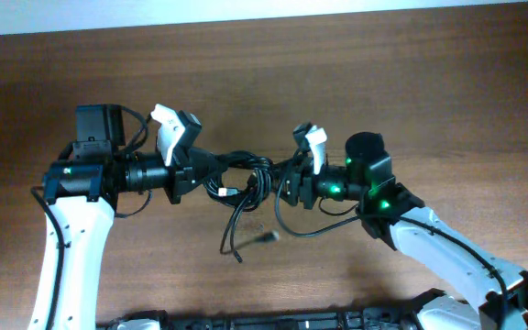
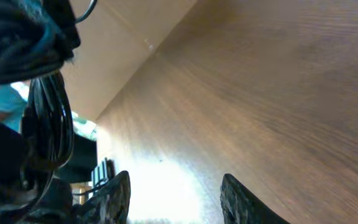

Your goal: Untangle cables

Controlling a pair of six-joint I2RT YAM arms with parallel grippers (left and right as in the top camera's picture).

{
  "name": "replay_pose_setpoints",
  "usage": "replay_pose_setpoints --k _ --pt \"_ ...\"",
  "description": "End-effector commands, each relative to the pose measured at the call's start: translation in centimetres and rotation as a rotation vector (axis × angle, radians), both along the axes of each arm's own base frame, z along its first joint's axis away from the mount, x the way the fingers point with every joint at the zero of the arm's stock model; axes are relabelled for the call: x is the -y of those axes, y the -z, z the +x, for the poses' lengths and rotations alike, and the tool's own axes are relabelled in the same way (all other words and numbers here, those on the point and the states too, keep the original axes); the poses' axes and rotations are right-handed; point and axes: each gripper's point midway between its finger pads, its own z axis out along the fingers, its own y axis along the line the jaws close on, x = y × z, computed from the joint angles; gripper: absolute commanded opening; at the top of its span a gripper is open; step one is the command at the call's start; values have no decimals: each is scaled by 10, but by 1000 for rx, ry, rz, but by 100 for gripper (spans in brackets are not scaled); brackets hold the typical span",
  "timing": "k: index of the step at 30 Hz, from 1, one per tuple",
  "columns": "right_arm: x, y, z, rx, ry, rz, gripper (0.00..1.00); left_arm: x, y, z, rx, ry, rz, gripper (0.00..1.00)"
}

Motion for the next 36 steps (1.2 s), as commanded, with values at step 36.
replay_pose_setpoints --k 36 --pt "16 -71 19 -17 35 263 52 1 -27 21 -52 -71 -133 0"
